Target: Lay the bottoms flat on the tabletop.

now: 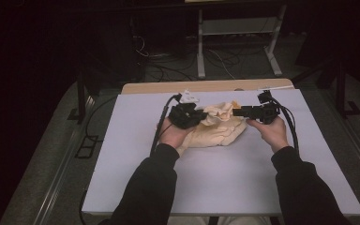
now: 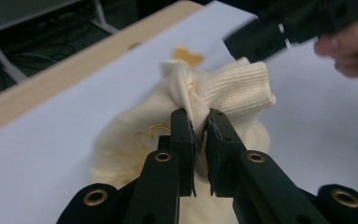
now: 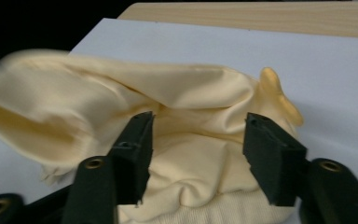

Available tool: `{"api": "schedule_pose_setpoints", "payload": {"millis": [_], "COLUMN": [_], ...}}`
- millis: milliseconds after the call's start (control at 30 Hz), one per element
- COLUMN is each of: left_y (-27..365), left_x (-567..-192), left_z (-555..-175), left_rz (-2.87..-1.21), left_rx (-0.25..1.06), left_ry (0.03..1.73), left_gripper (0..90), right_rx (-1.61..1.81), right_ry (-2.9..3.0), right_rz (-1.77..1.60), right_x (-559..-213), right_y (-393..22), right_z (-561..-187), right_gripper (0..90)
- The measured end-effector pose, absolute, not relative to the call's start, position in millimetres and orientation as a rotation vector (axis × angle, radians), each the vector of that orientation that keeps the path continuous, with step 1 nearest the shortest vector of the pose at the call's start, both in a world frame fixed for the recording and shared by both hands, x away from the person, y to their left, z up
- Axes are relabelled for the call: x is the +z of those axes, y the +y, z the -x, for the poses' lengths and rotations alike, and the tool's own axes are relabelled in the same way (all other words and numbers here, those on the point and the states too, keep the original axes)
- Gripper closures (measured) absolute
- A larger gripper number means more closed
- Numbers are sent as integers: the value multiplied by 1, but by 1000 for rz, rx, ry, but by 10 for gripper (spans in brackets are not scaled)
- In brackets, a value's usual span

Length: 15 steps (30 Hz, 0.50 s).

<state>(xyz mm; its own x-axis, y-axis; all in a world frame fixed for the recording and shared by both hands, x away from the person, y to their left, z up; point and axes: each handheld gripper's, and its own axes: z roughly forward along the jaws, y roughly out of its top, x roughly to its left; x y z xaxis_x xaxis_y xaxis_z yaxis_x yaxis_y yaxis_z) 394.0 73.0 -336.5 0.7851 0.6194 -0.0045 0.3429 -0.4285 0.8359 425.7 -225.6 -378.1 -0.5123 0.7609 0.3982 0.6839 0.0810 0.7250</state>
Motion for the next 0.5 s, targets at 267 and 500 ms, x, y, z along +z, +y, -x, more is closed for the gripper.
{"api": "schedule_pose_setpoints", "payload": {"millis": [267, 500], "left_y": [109, 129], "left_x": [-292, -271], "left_z": [-396, -389], "left_rz": [-1983, -1913], "left_rx": [438, 430], "left_ry": [735, 726], "left_gripper": [813, 813], "right_rx": [1284, 1268], "right_ry": [2252, 2285], "right_rz": [-1524, -1547], "right_x": [-386, -401], "right_y": [-215, -207], "right_z": [-433, -443], "right_gripper": [210, 173]}}
